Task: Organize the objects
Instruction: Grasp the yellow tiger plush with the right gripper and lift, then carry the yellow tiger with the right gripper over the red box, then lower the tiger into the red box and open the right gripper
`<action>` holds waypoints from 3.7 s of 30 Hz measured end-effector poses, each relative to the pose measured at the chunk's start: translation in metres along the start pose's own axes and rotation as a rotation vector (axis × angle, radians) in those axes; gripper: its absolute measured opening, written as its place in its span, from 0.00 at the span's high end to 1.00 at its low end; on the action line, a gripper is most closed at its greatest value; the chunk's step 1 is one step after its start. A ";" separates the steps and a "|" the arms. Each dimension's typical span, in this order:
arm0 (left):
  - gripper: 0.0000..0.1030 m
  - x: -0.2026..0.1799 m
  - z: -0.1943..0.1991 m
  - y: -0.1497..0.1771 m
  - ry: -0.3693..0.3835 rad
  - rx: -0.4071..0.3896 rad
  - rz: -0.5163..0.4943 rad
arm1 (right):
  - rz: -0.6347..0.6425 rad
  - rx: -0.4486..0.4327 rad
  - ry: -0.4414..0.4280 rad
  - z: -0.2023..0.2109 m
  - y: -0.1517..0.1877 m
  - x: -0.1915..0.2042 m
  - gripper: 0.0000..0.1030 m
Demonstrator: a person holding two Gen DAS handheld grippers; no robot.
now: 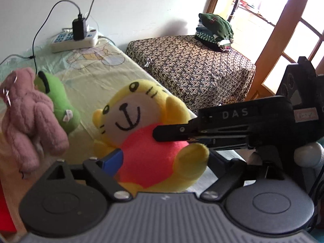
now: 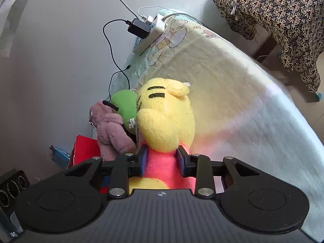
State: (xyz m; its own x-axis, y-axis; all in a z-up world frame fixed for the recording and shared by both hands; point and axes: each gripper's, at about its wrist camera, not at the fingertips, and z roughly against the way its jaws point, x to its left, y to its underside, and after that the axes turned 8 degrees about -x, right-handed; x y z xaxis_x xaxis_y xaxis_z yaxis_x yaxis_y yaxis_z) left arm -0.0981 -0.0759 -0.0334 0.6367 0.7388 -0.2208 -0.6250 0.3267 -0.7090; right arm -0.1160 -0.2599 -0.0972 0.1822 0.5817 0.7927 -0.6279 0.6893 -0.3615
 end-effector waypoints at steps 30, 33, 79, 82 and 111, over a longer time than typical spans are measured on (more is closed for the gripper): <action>0.19 0.002 0.075 0.008 -0.049 -0.148 -0.049 | 0.249 -0.145 -0.122 0.033 0.043 0.092 0.68; 0.19 0.016 0.103 0.009 -0.077 -0.190 -0.066 | 0.278 -0.164 -0.158 0.025 0.054 0.120 0.68; 0.21 0.267 0.185 0.062 -0.139 -0.148 0.268 | 0.496 0.063 0.039 -0.170 0.142 0.287 0.67; 0.21 0.271 0.180 0.062 -0.140 -0.137 0.269 | 0.516 0.047 0.037 -0.169 0.144 0.288 0.66; 0.15 0.241 0.177 0.046 -0.323 -0.041 0.178 | 0.466 -0.030 -0.038 -0.137 0.149 0.272 0.58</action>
State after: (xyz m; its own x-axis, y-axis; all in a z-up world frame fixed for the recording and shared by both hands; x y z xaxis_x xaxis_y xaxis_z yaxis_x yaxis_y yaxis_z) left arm -0.0536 0.2217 -0.0002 0.3401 0.9320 -0.1255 -0.6902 0.1568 -0.7064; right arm -0.0564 0.0603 -0.0030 -0.1425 0.8163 0.5598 -0.6136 0.3709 -0.6971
